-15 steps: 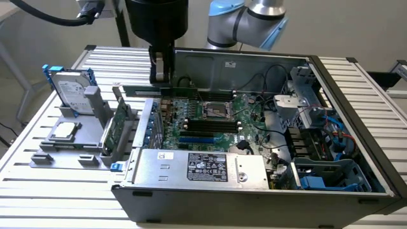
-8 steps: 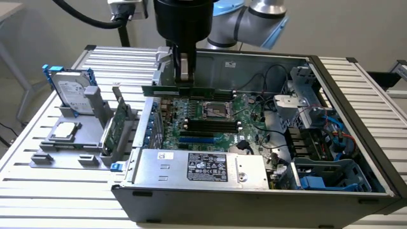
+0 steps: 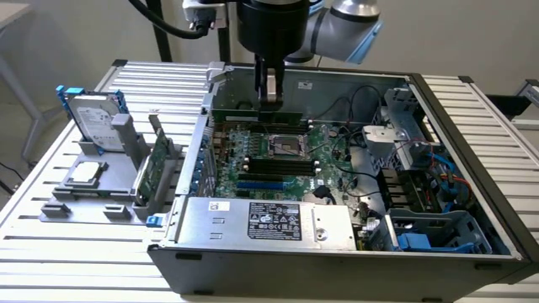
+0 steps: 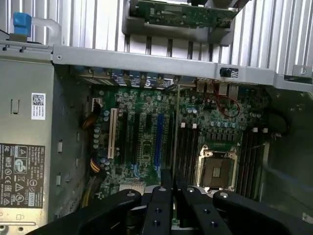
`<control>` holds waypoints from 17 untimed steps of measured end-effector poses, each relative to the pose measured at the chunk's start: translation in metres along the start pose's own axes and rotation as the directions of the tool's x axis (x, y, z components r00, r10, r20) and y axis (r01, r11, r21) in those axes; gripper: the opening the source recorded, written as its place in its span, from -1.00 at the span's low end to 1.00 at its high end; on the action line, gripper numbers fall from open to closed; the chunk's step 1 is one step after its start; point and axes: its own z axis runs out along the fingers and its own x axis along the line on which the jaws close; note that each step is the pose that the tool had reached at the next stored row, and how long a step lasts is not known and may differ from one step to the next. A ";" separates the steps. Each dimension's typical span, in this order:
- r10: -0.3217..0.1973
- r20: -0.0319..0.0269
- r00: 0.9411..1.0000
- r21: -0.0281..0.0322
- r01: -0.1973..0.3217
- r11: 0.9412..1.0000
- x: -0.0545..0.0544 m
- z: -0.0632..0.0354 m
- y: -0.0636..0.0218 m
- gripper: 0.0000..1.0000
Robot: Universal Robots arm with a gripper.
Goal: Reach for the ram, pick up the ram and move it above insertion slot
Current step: 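Pick up the ram and move it above insertion slot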
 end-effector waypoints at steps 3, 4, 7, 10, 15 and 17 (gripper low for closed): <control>0.000 0.000 1.000 0.000 0.000 1.000 -0.010 0.0043 -0.0064 -0.73; 0.000 0.000 1.000 0.000 0.000 1.000 -0.013 0.0055 -0.0084 -0.73; 0.000 0.000 1.000 0.000 0.000 1.000 -0.022 0.0090 -0.0142 -0.73; 0.000 0.000 1.000 0.000 0.000 1.000 -0.030 0.0120 -0.0198 -0.73; 0.000 0.000 1.000 0.000 0.000 1.000 -0.043 0.0167 -0.0293 -0.73; 0.000 0.000 1.000 0.001 0.000 1.000 -0.047 0.0183 -0.0332 -0.73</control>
